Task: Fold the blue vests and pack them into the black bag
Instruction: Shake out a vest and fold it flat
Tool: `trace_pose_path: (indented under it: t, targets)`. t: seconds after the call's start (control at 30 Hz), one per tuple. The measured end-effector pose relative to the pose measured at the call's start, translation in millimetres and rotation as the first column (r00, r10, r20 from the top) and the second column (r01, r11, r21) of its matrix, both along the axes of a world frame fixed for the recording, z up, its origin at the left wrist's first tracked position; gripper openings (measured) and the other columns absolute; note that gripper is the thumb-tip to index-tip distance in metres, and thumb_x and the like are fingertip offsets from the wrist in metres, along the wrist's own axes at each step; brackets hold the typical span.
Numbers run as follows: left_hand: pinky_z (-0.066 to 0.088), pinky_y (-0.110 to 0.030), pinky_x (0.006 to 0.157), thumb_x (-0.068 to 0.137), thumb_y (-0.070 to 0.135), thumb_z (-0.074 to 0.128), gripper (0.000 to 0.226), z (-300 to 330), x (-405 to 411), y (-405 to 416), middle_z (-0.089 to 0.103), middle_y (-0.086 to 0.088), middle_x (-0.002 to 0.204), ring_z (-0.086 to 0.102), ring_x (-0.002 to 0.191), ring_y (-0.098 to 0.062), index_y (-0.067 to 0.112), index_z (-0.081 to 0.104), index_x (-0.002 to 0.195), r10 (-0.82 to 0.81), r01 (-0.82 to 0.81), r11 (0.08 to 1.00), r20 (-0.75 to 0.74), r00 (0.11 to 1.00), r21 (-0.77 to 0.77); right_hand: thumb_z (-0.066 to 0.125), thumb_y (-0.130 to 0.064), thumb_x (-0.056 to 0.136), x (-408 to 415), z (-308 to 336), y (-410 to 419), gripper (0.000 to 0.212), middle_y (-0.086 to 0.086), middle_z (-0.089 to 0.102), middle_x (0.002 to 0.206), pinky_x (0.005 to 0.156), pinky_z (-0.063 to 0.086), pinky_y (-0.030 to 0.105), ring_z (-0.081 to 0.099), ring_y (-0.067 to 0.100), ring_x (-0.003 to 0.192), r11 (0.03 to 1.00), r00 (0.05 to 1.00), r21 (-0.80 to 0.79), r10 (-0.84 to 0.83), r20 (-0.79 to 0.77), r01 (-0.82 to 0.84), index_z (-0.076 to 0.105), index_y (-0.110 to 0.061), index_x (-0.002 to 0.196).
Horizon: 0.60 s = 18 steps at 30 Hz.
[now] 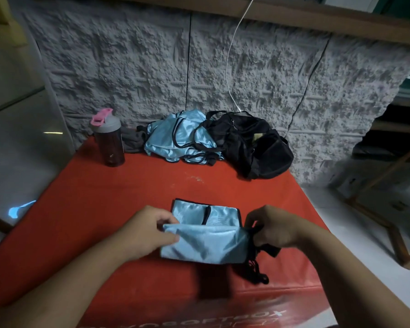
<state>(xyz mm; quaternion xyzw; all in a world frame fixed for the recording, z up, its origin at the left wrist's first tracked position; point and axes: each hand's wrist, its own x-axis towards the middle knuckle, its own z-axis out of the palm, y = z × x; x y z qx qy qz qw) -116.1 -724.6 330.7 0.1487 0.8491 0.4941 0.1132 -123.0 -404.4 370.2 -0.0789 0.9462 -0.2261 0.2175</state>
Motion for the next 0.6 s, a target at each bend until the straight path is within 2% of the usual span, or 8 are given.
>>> trace_pose_path:
  t: [0.1, 0.17, 0.23, 0.3, 0.33, 0.47, 0.53, 0.6]
  targets:
    - [0.050, -0.021, 0.066, 0.076, 0.006, 0.081, 0.011, -9.8, -24.4, 7.4, 0.077, -0.008, 0.082, 0.065, 0.071, -0.007, 0.013, 0.077, 0.084, 0.147, -0.151, 0.981, 0.041, 0.988, 0.122, 0.068, -0.004, 0.068, -23.3, -4.7, 1.7, 0.021, -0.003, 0.068, 0.061, 0.048, 0.047, 0.025, 0.059, 0.013, 0.051, 0.994, 0.995, -0.068, -0.093, -0.041, 0.091, 0.071, -0.022, 0.079]
    - [0.051, -0.021, 0.066, 0.082, -0.003, 0.076, 0.014, -18.5, -39.1, 15.6, 0.076, -0.013, 0.087, 0.067, 0.074, -0.011, 0.009, 0.075, 0.089, 0.226, -0.239, 0.954, 0.094, 0.970, 0.179, 0.070, -0.006, 0.068, -37.1, -13.7, 3.0, 0.021, -0.002, 0.072, 0.067, 0.055, 0.053, 0.029, 0.065, 0.018, 0.060, 0.983, 0.980, -0.098, -0.167, -0.111, 0.157, 0.074, -0.023, 0.080]
    - [0.054, -0.021, 0.066, 0.084, -0.005, 0.073, 0.017, -27.7, -52.3, 24.6, 0.077, -0.012, 0.088, 0.069, 0.075, -0.013, 0.010, 0.074, 0.093, 0.288, -0.315, 0.923, 0.145, 0.946, 0.221, 0.068, -0.004, 0.070, -48.3, -29.4, 4.2, 0.020, 0.004, 0.074, 0.068, 0.062, 0.057, 0.037, 0.071, 0.028, 0.069, 0.955, 0.962, -0.193, -0.251, -0.111, 0.227, 0.076, -0.019, 0.081]
    - [0.055, -0.027, 0.070, 0.085, -0.004, 0.072, 0.019, -38.3, -65.8, 30.4, 0.077, -0.013, 0.089, 0.070, 0.077, -0.017, 0.011, 0.073, 0.095, 0.331, -0.375, 0.892, 0.200, 0.922, 0.253, 0.067, -0.001, 0.071, -56.6, -47.6, 3.4, 0.021, 0.007, 0.074, 0.067, 0.062, 0.058, 0.041, 0.071, 0.033, 0.067, 0.921, 0.942, -0.265, -0.321, -0.097, 0.287, 0.076, -0.017, 0.081]
    - [0.054, -0.031, 0.073, 0.083, -0.002, 0.074, 0.019, -44.0, -73.1, 32.0, 0.076, -0.016, 0.089, 0.070, 0.077, -0.020, 0.013, 0.073, 0.095, 0.344, -0.395, 0.881, 0.223, 0.912, 0.261, 0.067, -0.001, 0.072, -61.0, -56.9, 3.4, 0.021, 0.007, 0.074, 0.067, 0.060, 0.057, 0.039, 0.068, 0.031, 0.062, 0.908, 0.932, -0.280, -0.349, -0.100, 0.310, 0.076, -0.018, 0.081]
    - [0.054, -0.038, 0.074, 0.079, 0.008, 0.077, 0.022, -60.1, -95.3, 36.2, 0.073, -0.026, 0.090, 0.069, 0.077, -0.031, 0.022, 0.073, 0.096, 0.367, -0.409, 0.897, 0.233, 0.901, 0.169, 0.070, -0.003, 0.073, -75.0, -82.9, 6.3, 0.019, 0.003, 0.067, 0.061, 0.046, 0.043, 0.024, 0.056, 0.015, 0.050, 0.874, 0.899, -0.282, -0.432, -0.076, 0.396, 0.077, -0.019, 0.081]
    - [0.050, -0.033, 0.066, 0.083, 0.008, 0.077, 0.024, -66.5, -101.9, 39.5, 0.073, -0.021, 0.090, 0.067, 0.076, -0.029, 0.023, 0.071, 0.101, 0.400, -0.425, 0.902, 0.220, 0.890, 0.079, 0.072, -0.007, 0.073, -80.0, -91.2, 8.4, 0.019, 0.002, 0.067, 0.063, 0.047, 0.042, 0.022, 0.055, 0.014, 0.048, 0.871, 0.888, -0.256, -0.453, -0.084, 0.420, 0.077, -0.021, 0.085]
    - [0.046, -0.028, 0.060, 0.079, 0.014, 0.081, 0.036, -68.5, -103.6, 42.4, 0.072, -0.014, 0.090, 0.066, 0.075, -0.026, 0.025, 0.067, 0.110, 0.408, -0.425, 0.905, 0.243, 0.880, 0.020, 0.074, -0.010, 0.072, -83.3, -97.0, 9.4, 0.023, 0.004, 0.072, 0.070, 0.053, 0.047, 0.024, 0.061, 0.015, 0.055, 0.879, 0.882, -0.217, -0.455, -0.124, 0.424, 0.076, -0.024, 0.091]
